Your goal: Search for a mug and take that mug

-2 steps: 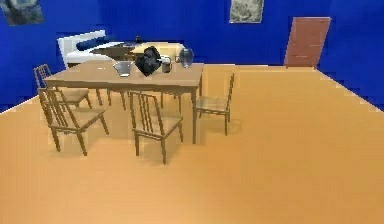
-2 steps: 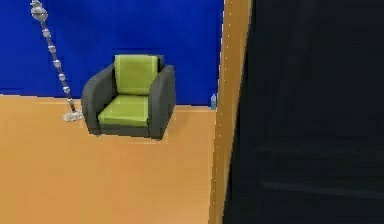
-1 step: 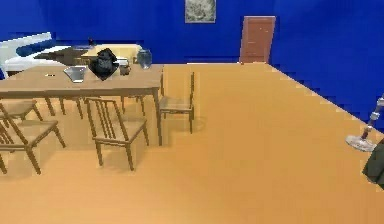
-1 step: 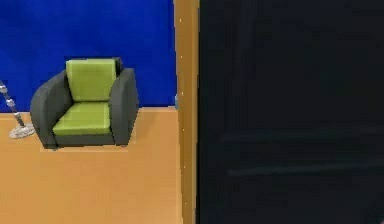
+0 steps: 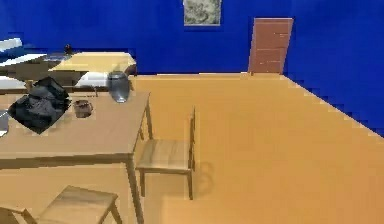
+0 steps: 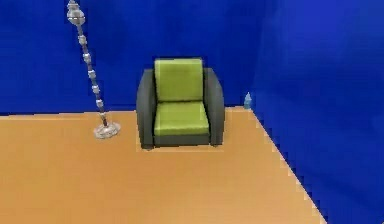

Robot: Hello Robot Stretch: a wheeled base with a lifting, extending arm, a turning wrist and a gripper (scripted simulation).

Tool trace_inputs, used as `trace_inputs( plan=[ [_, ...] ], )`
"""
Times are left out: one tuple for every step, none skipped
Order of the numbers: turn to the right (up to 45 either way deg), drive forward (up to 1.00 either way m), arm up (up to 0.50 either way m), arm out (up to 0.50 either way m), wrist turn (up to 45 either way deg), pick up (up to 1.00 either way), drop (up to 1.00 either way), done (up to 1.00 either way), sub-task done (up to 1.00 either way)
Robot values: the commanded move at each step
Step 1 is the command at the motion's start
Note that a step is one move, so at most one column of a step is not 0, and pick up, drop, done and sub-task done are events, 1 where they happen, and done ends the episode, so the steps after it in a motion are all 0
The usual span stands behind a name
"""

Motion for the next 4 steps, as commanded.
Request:
trace_inputs(
  plan=[
    [3.0, 0.00, 0.00, 0.00, 0.0, 0.00, 0.00, 0.00, 0.00],
    [0.0, 0.85, 0.00, 0.00, 0.0, 0.00, 0.00, 0.00, 0.00],
    [-45.0, 0.00, 0.00, 0.00, 0.0, 0.00, 0.00, 0.00, 0.00],
    [-45.0, 0.00, 0.00, 0.00, 0.0, 0.00, 0.00, 0.00, 0.00]
  ],
)
